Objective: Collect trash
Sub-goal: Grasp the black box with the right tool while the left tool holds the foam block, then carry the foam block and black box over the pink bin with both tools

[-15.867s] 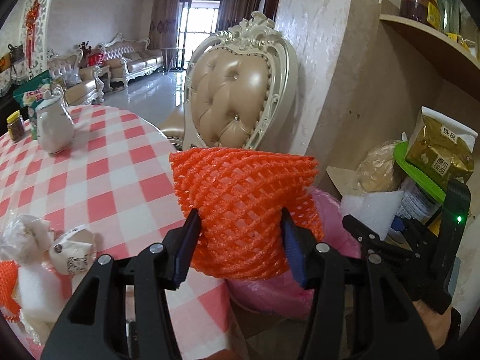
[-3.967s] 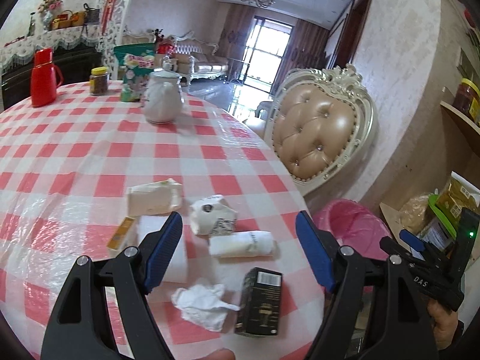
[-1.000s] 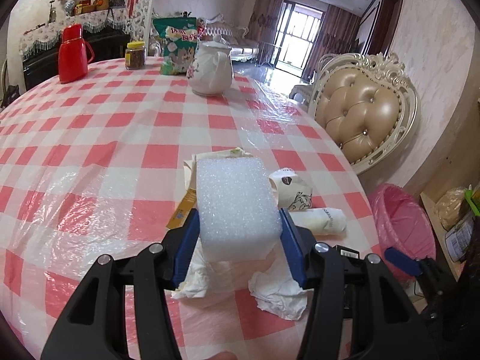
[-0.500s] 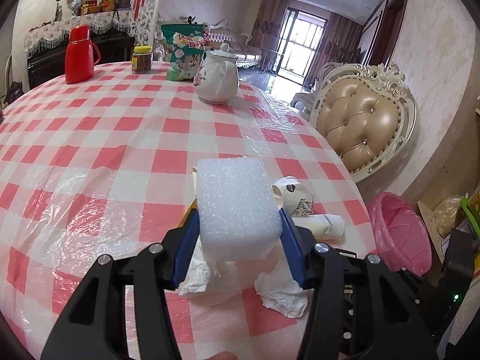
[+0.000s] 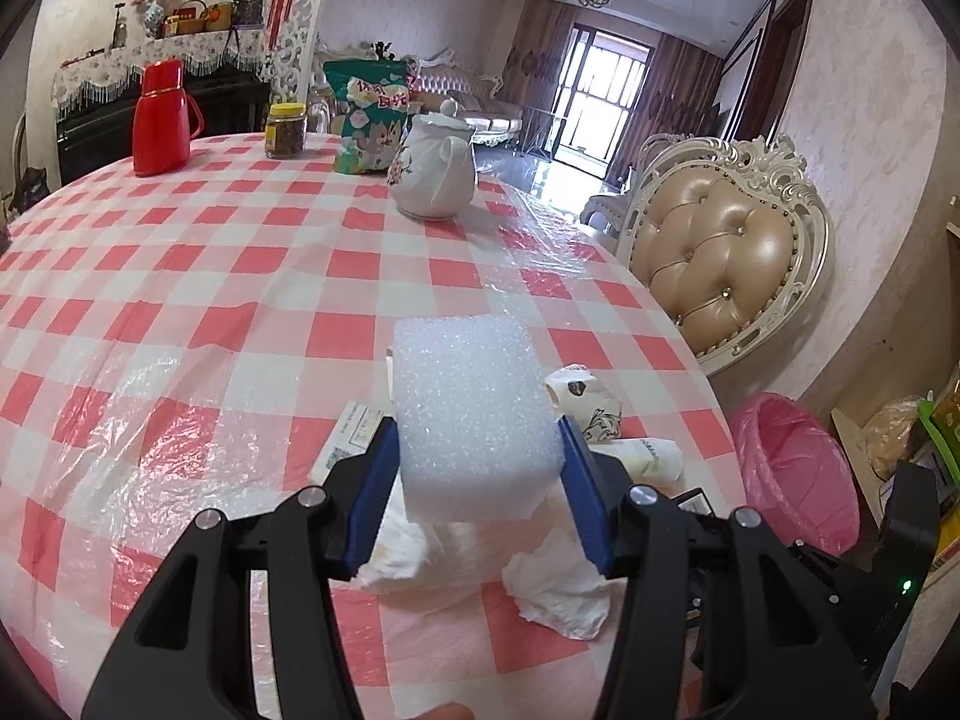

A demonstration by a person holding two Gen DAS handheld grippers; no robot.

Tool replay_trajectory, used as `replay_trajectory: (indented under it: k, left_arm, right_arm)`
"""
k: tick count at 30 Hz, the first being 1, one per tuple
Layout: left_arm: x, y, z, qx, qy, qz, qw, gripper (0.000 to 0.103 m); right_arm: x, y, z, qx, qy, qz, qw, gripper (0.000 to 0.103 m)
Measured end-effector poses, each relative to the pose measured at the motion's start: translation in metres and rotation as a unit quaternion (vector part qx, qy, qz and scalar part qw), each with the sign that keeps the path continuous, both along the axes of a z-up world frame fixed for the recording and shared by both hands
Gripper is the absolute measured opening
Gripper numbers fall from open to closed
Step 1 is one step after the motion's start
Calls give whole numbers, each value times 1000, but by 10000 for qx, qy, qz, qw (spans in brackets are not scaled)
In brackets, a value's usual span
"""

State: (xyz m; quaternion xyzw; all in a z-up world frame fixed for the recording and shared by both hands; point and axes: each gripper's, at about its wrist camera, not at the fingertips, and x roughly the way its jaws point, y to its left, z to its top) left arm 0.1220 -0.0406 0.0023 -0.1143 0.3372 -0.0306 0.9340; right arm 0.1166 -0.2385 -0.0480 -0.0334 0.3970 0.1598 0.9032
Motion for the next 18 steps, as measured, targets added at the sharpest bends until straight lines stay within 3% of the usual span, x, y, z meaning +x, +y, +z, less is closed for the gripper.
replay_trajectory:
  k: [18]
  left_arm:
    - [6, -41, 15, 114, -175, -316, 9993, 51]
  right_arm:
    - [8, -95, 35, 280, -516, -889, 9943, 38]
